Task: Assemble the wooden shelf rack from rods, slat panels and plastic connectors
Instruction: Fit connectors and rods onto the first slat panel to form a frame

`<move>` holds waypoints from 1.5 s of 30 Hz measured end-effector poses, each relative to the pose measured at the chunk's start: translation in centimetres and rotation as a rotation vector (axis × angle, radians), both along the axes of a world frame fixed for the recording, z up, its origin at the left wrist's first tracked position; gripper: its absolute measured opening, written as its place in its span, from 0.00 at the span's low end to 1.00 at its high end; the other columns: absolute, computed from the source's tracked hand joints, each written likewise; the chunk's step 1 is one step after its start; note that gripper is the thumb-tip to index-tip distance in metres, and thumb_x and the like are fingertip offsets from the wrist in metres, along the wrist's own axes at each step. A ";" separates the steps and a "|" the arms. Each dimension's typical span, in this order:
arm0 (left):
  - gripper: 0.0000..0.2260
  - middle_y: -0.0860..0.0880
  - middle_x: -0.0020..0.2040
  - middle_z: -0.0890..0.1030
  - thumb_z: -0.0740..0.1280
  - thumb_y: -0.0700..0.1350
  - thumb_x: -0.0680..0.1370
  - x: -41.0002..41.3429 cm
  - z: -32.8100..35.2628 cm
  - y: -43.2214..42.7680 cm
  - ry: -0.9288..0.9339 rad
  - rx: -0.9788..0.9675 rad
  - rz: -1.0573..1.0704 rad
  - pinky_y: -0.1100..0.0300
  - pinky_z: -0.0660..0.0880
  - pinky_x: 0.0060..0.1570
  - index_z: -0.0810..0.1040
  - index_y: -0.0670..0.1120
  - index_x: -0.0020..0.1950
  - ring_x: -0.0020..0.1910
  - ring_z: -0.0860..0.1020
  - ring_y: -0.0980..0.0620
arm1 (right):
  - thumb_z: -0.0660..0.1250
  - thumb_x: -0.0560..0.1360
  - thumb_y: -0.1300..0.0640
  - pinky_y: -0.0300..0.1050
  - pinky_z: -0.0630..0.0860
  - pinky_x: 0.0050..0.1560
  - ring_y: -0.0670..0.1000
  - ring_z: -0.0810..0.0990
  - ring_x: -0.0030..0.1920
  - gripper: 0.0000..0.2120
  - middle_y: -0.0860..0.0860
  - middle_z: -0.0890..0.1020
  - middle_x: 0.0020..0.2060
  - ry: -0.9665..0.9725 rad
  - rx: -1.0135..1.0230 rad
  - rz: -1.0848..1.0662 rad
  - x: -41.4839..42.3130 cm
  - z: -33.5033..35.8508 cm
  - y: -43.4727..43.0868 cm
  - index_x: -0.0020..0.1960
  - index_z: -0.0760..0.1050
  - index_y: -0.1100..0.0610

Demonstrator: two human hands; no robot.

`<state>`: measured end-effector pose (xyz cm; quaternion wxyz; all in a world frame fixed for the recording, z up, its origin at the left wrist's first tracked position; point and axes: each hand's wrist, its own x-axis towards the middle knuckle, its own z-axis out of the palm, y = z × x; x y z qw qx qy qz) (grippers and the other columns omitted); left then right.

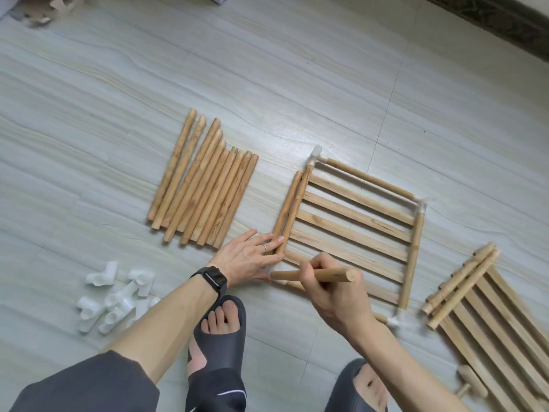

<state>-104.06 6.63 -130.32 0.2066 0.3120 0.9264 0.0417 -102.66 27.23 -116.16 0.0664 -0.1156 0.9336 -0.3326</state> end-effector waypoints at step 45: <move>0.10 0.55 0.36 0.84 0.67 0.50 0.81 -5.3 8.3 0.1 -0.762 0.553 1.007 0.57 0.75 0.46 0.80 0.46 0.44 0.40 0.80 0.54 | 0.60 0.76 0.51 0.45 0.59 0.33 0.53 0.61 0.31 0.15 0.49 0.72 0.29 -0.054 0.100 0.326 1.5 -3.3 -2.3 0.41 0.52 0.45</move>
